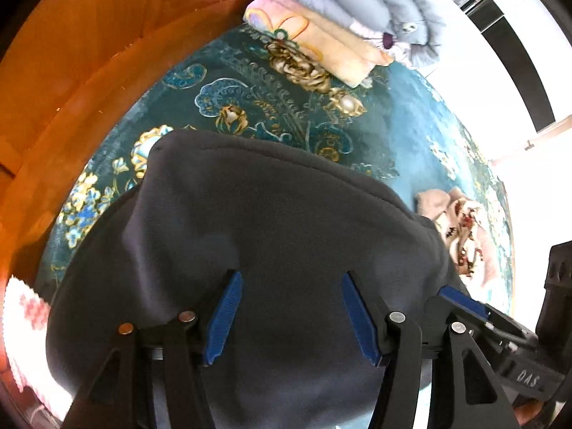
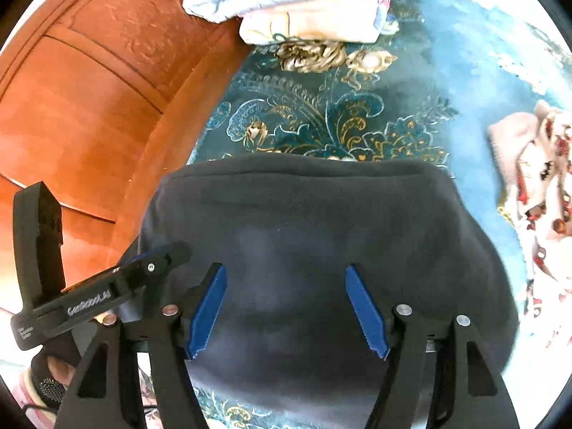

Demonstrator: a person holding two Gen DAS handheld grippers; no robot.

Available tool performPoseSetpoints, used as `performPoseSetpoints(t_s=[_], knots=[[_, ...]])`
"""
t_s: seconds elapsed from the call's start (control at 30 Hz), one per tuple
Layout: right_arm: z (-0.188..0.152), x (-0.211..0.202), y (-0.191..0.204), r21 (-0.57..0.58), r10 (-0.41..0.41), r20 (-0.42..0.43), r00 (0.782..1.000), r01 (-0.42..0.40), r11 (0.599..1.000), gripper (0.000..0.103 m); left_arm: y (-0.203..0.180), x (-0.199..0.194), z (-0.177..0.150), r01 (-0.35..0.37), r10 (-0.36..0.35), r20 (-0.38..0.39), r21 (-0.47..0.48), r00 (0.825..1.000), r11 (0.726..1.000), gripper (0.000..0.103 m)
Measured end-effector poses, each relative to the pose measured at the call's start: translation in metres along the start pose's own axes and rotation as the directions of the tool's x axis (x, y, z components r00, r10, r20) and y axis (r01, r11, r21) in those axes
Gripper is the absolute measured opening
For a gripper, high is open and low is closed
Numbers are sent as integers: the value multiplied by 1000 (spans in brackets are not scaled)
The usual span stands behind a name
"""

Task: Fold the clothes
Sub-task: 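Lower the jacket onto the pink folded clothes and open both grippers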

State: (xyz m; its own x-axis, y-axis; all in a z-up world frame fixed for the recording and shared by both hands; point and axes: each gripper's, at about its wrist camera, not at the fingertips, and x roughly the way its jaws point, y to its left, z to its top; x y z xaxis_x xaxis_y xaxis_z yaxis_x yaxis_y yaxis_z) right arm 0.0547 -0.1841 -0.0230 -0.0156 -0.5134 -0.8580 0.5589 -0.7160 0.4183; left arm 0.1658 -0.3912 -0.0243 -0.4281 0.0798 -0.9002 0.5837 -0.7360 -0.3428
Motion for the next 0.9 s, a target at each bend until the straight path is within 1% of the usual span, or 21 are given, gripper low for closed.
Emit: performPoseSetpoints(t_s=[0.07, 0.17, 0.2, 0.23, 0.3, 0.4, 0.47, 0.53, 0.6, 0.7, 0.77, 0.83, 0.87, 0.9], knots=[[-12, -11, 4, -14, -19, -2, 1000, 19, 1000, 70, -12, -11, -14, -5, 5, 14, 32, 1000, 999, 63], [-32, -25, 7, -35, -42, -14, 999, 41, 999, 73, -25, -20, -39, -8, 7, 8, 45, 1000, 999, 63], [-38, -29, 7, -40, -46, -18, 999, 45, 998, 76, -28, -22, -46, -2, 2, -1, 33, 1000, 999, 63], [-45, -31, 6, -42, -49, -26, 998, 48, 998, 76, -30, -22, -55, 8, -8, -16, 15, 1000, 1000, 63], [-59, -33, 1, -37, -69, -50, 996, 67, 997, 76, -34, -20, -73, -3, 2, -44, -18, 999, 1000, 65], [-78, -42, -5, -32, -88, -61, 994, 86, 996, 77, -41, -22, -91, -4, 2, -60, -35, 998, 999, 69], [-92, -51, -8, -45, -101, -60, 993, 98, 994, 77, -48, -27, -102, 7, -10, -62, -43, 998, 999, 75], [-103, -55, -9, -62, -112, -62, 992, 109, 992, 85, -56, -33, -113, 2, -4, -58, -30, 998, 1000, 81], [-115, -60, -9, -73, -112, -67, 991, 107, 992, 85, -67, -39, -125, -19, 19, -55, -1, 998, 1000, 85], [-131, -70, -7, -89, -97, -68, 993, 91, 992, 85, -80, -46, -138, -27, 28, -57, 21, 998, 999, 89], [-142, -78, -6, -104, -92, -63, 994, 85, 991, 86, -86, -53, -143, -32, 34, -39, 33, 999, 999, 95], [-149, -83, -7, -120, -91, -64, 994, 83, 989, 95, -92, -60, -145, -33, 34, -16, 46, 999, 998, 100], [-151, -86, -6, -134, -92, -61, 994, 83, 987, 96, -94, -63, -145, -31, 31, -2, 52, 1000, 998, 103], [-153, -89, -6, -151, -93, -57, 994, 83, 985, 96, -96, -66, -145, -29, 28, 13, 58, 1000, 998, 103]])
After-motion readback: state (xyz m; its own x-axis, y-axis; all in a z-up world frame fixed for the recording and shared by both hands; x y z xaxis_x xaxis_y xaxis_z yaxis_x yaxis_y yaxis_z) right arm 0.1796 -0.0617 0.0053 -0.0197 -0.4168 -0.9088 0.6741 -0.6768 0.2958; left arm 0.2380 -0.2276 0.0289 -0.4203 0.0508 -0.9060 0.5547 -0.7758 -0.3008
